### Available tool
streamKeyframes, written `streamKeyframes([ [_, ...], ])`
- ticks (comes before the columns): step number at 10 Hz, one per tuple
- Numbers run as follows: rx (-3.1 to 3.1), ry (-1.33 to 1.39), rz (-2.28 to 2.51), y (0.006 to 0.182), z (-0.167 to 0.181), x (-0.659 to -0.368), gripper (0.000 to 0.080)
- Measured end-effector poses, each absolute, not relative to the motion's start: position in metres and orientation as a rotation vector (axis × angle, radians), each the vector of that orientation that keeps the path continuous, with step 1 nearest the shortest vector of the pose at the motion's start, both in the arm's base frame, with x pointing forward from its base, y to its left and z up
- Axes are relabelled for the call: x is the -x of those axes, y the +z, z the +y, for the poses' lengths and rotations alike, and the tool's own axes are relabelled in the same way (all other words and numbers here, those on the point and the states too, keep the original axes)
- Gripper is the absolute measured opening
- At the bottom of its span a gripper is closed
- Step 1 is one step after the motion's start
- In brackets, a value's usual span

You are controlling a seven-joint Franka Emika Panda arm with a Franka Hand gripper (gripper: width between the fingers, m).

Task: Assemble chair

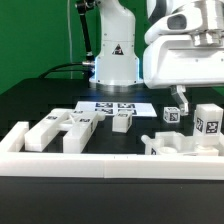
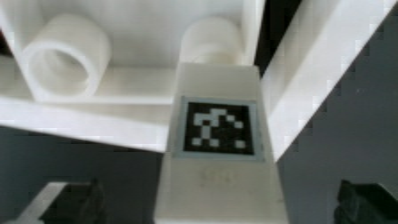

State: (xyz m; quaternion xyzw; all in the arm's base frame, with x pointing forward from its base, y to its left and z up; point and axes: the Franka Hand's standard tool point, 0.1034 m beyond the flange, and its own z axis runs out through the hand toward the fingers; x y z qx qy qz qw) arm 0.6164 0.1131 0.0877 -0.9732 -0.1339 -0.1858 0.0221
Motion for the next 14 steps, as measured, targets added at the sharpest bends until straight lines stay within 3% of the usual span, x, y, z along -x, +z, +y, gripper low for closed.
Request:
streamKeyframes([
  [5, 3.061, 0.027, -0.419, 0.088, 0.117, -0.616, 0.0649],
  [11, 3.059, 0.030, -0.428, 0.087, 0.113, -0.625, 0.0649],
  [12, 3.059, 0.020, -0.431, 0.087, 0.114, -0.625, 0.0558],
  [13, 3.059, 0.020, -0.431, 0.087, 0.114, -0.625, 0.0391],
  [14, 3.059, 0.020, -0.431, 0.087, 0.114, -0.626, 0.0391],
])
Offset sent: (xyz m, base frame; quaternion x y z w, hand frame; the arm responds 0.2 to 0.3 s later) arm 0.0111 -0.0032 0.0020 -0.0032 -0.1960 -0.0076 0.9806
